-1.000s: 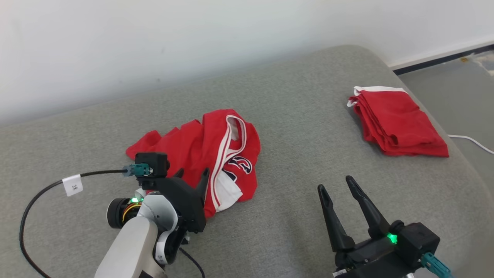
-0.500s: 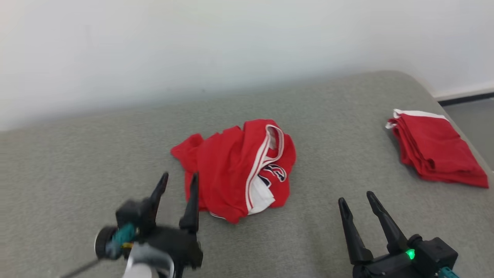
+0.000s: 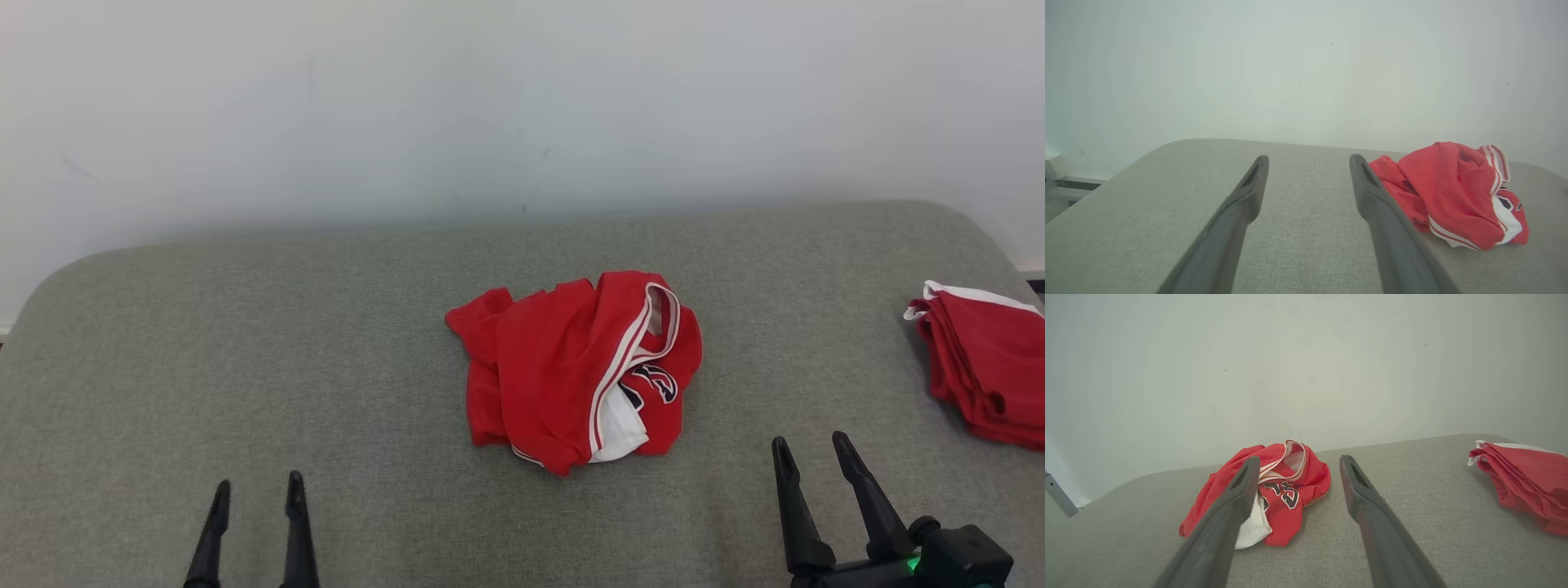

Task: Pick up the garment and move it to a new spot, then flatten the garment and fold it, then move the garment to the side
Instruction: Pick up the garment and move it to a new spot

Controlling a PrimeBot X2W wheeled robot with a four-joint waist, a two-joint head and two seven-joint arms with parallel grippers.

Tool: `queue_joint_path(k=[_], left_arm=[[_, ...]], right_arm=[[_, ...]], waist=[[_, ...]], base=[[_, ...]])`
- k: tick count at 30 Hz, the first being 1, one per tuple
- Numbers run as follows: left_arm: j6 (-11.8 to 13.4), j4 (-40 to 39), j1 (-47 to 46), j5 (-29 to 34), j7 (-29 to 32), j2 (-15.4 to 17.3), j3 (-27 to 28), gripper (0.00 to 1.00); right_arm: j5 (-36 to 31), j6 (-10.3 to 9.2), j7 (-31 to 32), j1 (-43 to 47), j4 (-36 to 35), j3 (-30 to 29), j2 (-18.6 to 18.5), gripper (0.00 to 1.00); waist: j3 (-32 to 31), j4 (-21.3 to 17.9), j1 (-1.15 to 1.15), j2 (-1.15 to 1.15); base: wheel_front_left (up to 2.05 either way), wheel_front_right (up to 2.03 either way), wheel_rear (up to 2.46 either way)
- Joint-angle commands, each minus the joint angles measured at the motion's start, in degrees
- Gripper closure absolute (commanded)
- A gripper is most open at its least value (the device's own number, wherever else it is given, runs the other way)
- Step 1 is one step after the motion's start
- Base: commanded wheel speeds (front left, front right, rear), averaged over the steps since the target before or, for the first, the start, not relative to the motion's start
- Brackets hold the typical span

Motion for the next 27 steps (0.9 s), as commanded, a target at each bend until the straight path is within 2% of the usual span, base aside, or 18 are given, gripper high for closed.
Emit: queue_joint_path(k=[1, 6, 13, 23, 27], left_arm=[[-0.43, -1.85, 2.53, 1.24, -0.14, -0.73, 2.28, 0.0], [-2.37, -4.25, 5.73, 2.85, -0.16, -1.99, 6.81, 0.0], [-7.51, -2.93, 8.17, 5.59, -0.17, -3.45, 11.65, 0.0], [-10.87, 1.07, 8.95, 7.59, -0.17, -4.91, 15.03, 0.0], [-11.37, 1.77, 8.47, 8.41, -0.18, -5.18, 15.3, 0.0]], right_arm=[[-0.56, -0.14, -0.01, 0.81, 0.53, -0.85, 0.28, 0.0], [-1.0, -0.14, -0.01, 2.04, 1.51, -2.33, 0.55, 0.0], [-2.04, -0.14, -0.01, 4.1, 2.51, -3.75, 0.86, 0.0], [-2.44, -0.14, -0.01, 4.55, 3.56, -4.33, 1.48, 0.0], [-2.37, -0.14, -0.01, 4.1, 3.78, -4.29, 1.54, 0.0]], waist=[[-0.47, 1.53, 0.0, 0.0], [-0.73, 2.18, 0.0, 0.0], [-1.55, 2.12, 0.0, 0.0], [-2.07, 1.12, 0.0, 0.0], [-1.93, 0.99, 0.0, 0.0]], base=[[0.0, 0.0, 0.0], [0.0, 0.0, 0.0], [0.0, 0.0, 0.0], [0.0, 0.0, 0.0], [0.0, 0.0, 0.0]])
